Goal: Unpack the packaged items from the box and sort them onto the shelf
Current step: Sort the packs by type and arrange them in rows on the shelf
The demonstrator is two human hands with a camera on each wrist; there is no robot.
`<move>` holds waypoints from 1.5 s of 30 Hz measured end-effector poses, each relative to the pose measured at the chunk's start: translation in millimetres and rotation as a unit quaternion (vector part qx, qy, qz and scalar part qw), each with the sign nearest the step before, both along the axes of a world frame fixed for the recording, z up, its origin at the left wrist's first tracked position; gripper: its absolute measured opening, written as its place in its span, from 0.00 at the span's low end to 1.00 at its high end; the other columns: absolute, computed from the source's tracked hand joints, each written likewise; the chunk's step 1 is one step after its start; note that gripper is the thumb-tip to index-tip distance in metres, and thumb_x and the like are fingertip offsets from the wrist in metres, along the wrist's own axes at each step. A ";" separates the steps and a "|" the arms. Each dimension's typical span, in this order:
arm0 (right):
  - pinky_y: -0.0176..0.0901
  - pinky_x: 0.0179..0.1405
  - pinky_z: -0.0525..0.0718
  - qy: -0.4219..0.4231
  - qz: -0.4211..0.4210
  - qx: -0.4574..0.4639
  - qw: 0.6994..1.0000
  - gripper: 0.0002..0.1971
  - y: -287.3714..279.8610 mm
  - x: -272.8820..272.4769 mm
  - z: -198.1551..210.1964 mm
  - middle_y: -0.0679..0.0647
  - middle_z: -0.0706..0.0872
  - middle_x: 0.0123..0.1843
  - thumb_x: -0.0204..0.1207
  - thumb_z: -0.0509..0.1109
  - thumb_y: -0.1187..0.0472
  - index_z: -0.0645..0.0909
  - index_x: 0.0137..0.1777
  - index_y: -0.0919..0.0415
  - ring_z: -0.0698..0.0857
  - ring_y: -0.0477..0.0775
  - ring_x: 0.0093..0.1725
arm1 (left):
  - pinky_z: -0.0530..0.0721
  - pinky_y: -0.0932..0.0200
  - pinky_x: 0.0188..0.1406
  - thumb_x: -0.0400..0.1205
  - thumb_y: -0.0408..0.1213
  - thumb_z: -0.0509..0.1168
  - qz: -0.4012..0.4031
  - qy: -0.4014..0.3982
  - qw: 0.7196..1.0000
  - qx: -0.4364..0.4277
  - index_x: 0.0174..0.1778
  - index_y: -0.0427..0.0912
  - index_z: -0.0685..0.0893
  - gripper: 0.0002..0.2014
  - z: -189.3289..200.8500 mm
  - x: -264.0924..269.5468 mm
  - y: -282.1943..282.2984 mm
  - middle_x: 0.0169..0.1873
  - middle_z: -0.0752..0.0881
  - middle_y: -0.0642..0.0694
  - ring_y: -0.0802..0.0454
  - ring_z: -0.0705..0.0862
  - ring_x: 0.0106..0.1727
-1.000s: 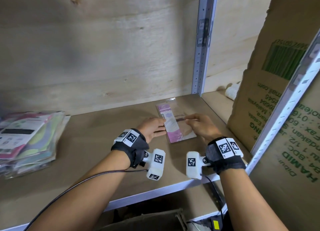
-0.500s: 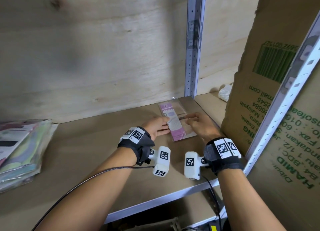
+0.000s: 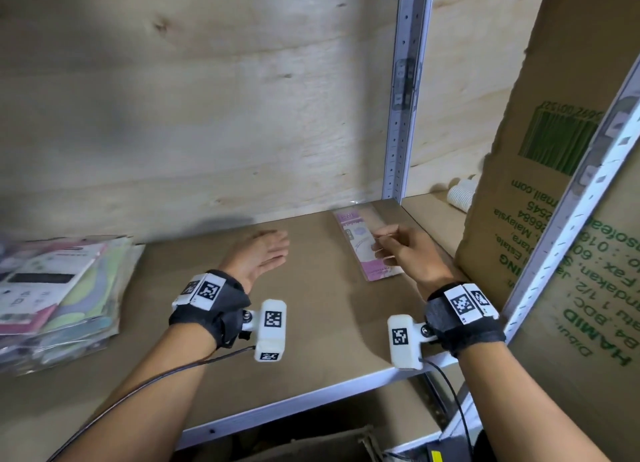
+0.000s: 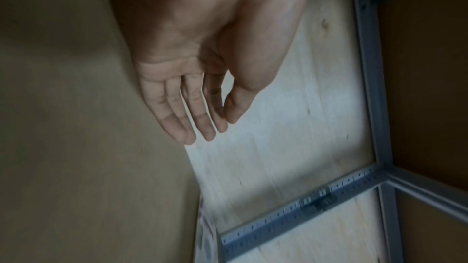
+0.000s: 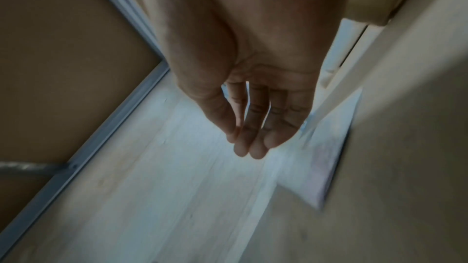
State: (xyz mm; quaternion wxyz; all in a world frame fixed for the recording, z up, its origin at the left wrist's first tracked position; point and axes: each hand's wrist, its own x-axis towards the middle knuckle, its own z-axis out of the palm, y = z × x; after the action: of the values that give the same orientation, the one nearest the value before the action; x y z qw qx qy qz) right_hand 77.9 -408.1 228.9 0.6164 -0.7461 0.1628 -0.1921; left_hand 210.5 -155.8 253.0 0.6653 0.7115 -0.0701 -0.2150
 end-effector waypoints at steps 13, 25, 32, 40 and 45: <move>0.40 0.33 0.83 0.090 0.223 -0.008 0.970 0.05 200.3 95.6 16.0 0.56 0.86 0.35 0.83 0.67 0.69 0.81 0.47 0.61 0.83 0.50 0.30 | 0.88 0.62 0.45 0.86 0.38 0.66 0.198 -0.055 0.978 0.031 0.53 0.41 0.88 0.07 50.7 18.2 217.1 0.52 0.91 0.42 0.49 0.91 0.50; 0.45 0.29 0.85 0.121 0.279 -0.003 0.953 0.11 374.4 179.1 12.8 0.58 0.82 0.34 0.82 0.71 0.57 0.75 0.41 0.60 0.82 0.55 0.30 | 0.81 0.60 0.32 0.84 0.34 0.68 0.304 -0.022 0.952 0.017 0.40 0.38 0.85 0.07 40.6 16.4 315.6 0.35 0.86 0.43 0.51 0.82 0.30; 0.42 0.20 0.78 0.153 0.261 -0.049 0.952 0.23 398.8 195.7 -4.6 0.55 0.77 0.25 0.67 0.85 0.58 0.69 0.41 0.55 0.77 0.54 0.18 | 0.82 0.68 0.22 0.84 0.36 0.67 0.302 -0.028 0.952 0.026 0.51 0.37 0.86 0.06 38.9 13.7 330.5 0.35 0.90 0.46 0.54 0.85 0.30; 0.44 0.24 0.69 0.172 0.273 -0.104 0.941 0.21 358.8 181.6 0.6 0.55 0.72 0.27 0.74 0.80 0.57 0.69 0.31 0.57 0.73 0.53 0.23 | 0.84 0.60 0.37 0.85 0.33 0.67 0.282 -0.049 0.957 0.055 0.53 0.35 0.86 0.06 33.6 11.0 317.6 0.40 0.89 0.41 0.50 0.84 0.33; 0.35 0.15 0.67 0.172 0.294 0.074 0.937 0.08 313.2 147.5 7.8 0.58 0.80 0.42 0.79 0.74 0.66 0.75 0.47 0.60 0.73 0.48 0.27 | 0.86 0.65 0.30 0.84 0.35 0.69 0.217 -0.066 0.967 0.113 0.51 0.35 0.85 0.06 25.3 4.7 284.6 0.43 0.90 0.38 0.52 0.87 0.32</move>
State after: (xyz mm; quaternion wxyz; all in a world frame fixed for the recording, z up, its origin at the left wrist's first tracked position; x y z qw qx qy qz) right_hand 225.5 -94.8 236.6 0.6613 -0.7348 0.0533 0.1412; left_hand 215.2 128.8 278.3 0.6048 0.7932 0.0666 -0.0247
